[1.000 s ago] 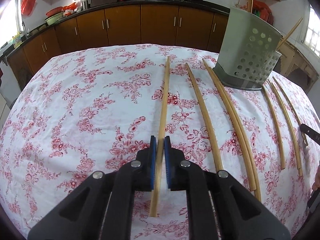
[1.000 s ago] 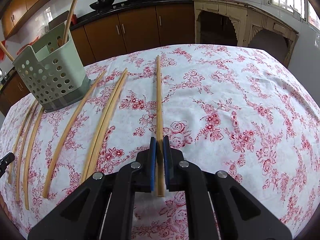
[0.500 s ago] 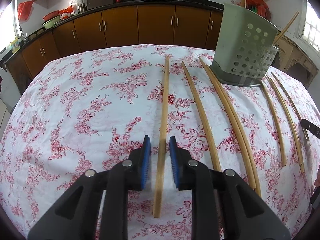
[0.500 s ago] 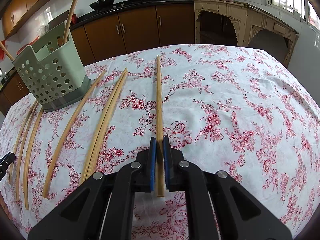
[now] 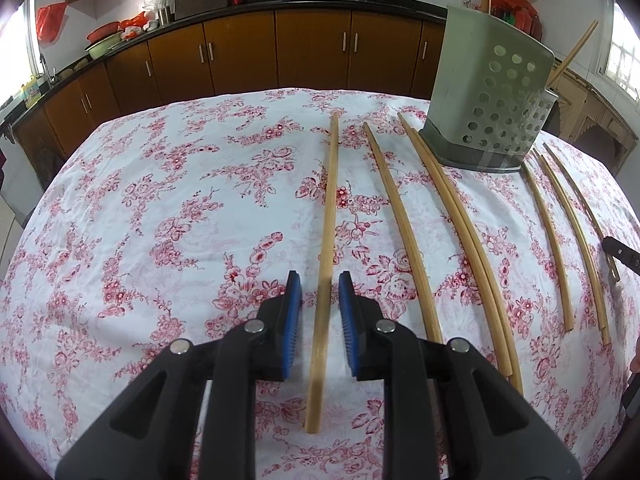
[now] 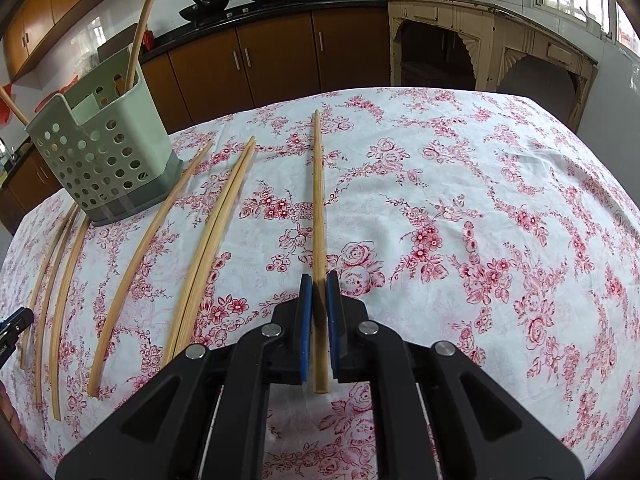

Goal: Organize utensils
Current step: 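Close the left tool on a chopstick while the right tool holds its own, then lift both held chopsticks and carry them above the green holder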

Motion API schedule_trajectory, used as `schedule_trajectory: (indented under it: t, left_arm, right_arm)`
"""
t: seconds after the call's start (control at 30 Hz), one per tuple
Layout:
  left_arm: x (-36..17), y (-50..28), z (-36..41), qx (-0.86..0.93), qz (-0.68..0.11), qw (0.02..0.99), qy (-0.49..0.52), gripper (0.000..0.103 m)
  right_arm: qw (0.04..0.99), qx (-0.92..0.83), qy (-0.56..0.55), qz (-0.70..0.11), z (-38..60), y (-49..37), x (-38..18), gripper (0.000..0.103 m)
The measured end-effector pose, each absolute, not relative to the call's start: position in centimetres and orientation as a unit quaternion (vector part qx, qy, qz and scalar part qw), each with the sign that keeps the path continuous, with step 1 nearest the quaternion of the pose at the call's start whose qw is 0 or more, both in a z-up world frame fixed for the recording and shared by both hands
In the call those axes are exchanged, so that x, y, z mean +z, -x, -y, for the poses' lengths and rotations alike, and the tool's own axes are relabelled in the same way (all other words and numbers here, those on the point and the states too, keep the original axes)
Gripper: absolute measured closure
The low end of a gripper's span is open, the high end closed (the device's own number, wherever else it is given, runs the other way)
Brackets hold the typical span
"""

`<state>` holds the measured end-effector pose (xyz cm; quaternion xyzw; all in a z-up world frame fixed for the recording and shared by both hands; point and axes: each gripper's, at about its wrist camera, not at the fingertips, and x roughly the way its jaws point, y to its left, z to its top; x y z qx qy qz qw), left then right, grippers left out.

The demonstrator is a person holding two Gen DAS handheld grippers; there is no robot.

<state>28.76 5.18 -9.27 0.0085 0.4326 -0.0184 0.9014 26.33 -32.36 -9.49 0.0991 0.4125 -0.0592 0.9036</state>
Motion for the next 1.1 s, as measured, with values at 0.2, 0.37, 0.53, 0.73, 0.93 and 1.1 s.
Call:
schedule_trajectory:
  t: [0.2, 0.37, 0.53, 0.73, 0.93, 1.1]
  left_arm:
    - [-9.2, -28.6, -5.4, -0.024, -0.432, 0.901, -0.001, 0.095]
    - [-8.7, -27.7, -5.6, -0.035, -0.437, 0.899, 0.001, 0.095]
    - [-6.8, -26.3, -5.9, -0.040, -0.414, 0.909, 0.000, 0.095]
    - [-2.9, -24.9, -5.4, -0.051, -0.366, 0.929, -0.018, 0.095]
    - [0.6, -24.2, -5.4, -0.053, -0.316, 0.947, -0.011, 0.095]
    - [3.7, -23.6, -5.2, -0.057, -0.265, 0.963, -0.003, 0.095]
  right_arm:
    - [0.904, -0.049, -0.114, -0.408, 32.6, -26.2, -9.4, 0.095]
    - [0.916, -0.048, -0.116, -0.382, 32.8, -24.6, -8.2, 0.095]
    - [0.936, -0.043, -0.108, -0.333, 32.9, -23.0, -5.3, 0.095]
    - [0.955, -0.043, -0.097, -0.275, 33.5, -21.5, -2.0, 0.095]
    - [0.968, -0.043, -0.094, -0.230, 34.1, -20.6, 0.4, 0.095]
    - [0.974, -0.041, -0.098, -0.202, 34.3, -20.4, 2.3, 0.095]
